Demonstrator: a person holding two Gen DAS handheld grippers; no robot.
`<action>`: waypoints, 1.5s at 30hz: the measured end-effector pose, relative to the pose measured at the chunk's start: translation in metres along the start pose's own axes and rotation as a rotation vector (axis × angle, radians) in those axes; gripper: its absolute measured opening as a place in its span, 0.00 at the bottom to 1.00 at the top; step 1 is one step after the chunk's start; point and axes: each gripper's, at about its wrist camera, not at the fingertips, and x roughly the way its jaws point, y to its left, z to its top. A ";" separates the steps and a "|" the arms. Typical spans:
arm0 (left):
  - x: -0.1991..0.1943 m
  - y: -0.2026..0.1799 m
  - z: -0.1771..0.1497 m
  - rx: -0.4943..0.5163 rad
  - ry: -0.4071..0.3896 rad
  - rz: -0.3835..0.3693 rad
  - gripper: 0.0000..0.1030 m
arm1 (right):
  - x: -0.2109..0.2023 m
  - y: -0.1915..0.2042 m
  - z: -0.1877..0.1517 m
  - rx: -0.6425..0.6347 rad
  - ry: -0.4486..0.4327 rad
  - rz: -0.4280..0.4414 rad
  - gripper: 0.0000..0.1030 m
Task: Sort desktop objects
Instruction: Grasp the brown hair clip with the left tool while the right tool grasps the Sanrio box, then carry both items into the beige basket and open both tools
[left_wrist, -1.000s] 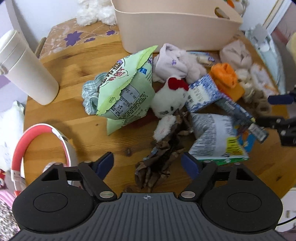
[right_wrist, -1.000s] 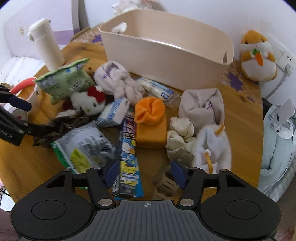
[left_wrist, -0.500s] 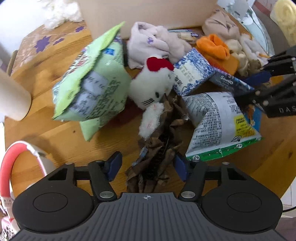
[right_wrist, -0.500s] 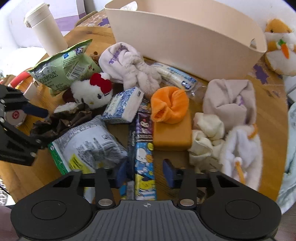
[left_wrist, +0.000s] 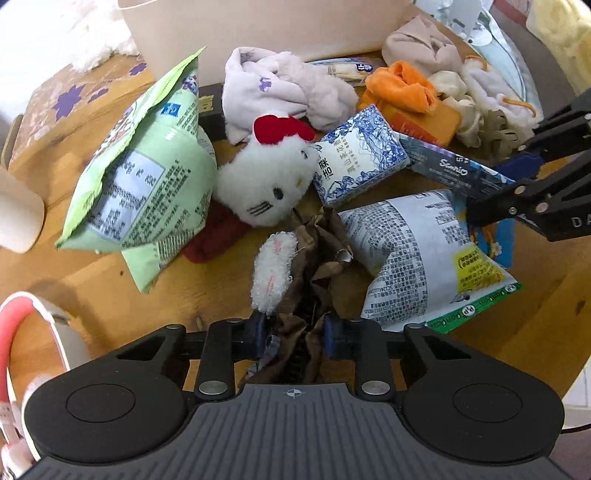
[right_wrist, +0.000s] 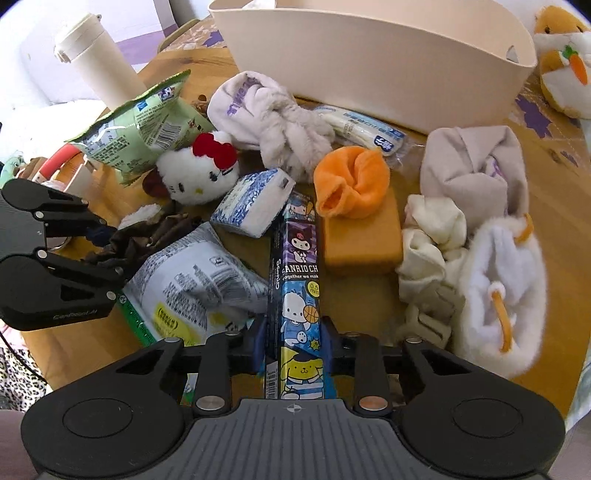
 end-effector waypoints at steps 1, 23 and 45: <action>-0.003 0.001 -0.001 -0.014 -0.003 -0.009 0.28 | -0.005 0.000 -0.002 0.003 -0.011 0.003 0.26; -0.116 0.001 0.054 0.088 -0.302 0.000 0.28 | -0.123 -0.046 0.041 0.031 -0.337 -0.134 0.26; -0.072 0.035 0.255 0.086 -0.390 0.162 0.28 | -0.080 -0.088 0.181 0.184 -0.438 -0.269 0.26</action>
